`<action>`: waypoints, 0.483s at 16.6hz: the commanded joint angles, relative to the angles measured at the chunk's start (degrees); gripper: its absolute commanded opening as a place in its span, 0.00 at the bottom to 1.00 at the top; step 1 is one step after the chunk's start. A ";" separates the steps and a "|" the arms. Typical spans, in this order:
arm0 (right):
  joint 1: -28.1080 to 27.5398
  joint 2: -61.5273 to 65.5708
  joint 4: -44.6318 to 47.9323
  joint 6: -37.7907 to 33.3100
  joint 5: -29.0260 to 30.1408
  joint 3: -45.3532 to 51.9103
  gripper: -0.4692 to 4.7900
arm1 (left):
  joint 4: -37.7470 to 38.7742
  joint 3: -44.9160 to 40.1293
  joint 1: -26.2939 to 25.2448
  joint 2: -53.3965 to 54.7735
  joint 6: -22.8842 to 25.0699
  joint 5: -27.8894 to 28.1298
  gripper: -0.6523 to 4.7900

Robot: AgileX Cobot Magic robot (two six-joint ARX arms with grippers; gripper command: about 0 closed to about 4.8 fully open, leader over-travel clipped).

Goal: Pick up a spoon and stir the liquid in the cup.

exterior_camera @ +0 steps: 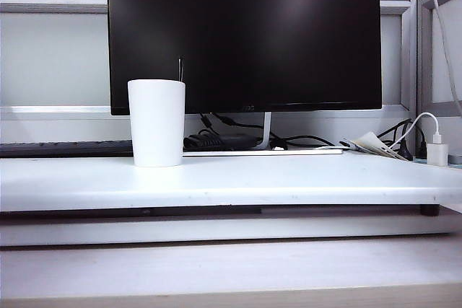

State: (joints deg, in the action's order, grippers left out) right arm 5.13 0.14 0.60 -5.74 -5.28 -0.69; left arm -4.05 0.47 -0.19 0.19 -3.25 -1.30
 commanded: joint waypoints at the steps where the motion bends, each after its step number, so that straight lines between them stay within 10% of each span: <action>1: 0.11 0.00 1.38 0.13 0.07 0.22 0.09 | -0.79 0.07 0.07 0.02 0.20 0.02 0.11; 8: 0.13 0.00 6.36 -3.41 3.15 0.04 0.09 | -5.81 0.11 0.09 0.02 -3.30 -2.43 0.11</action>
State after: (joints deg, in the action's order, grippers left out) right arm 5.15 0.16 2.83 -6.79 -3.70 -0.69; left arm -5.82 0.47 -0.19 0.19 -3.88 -2.04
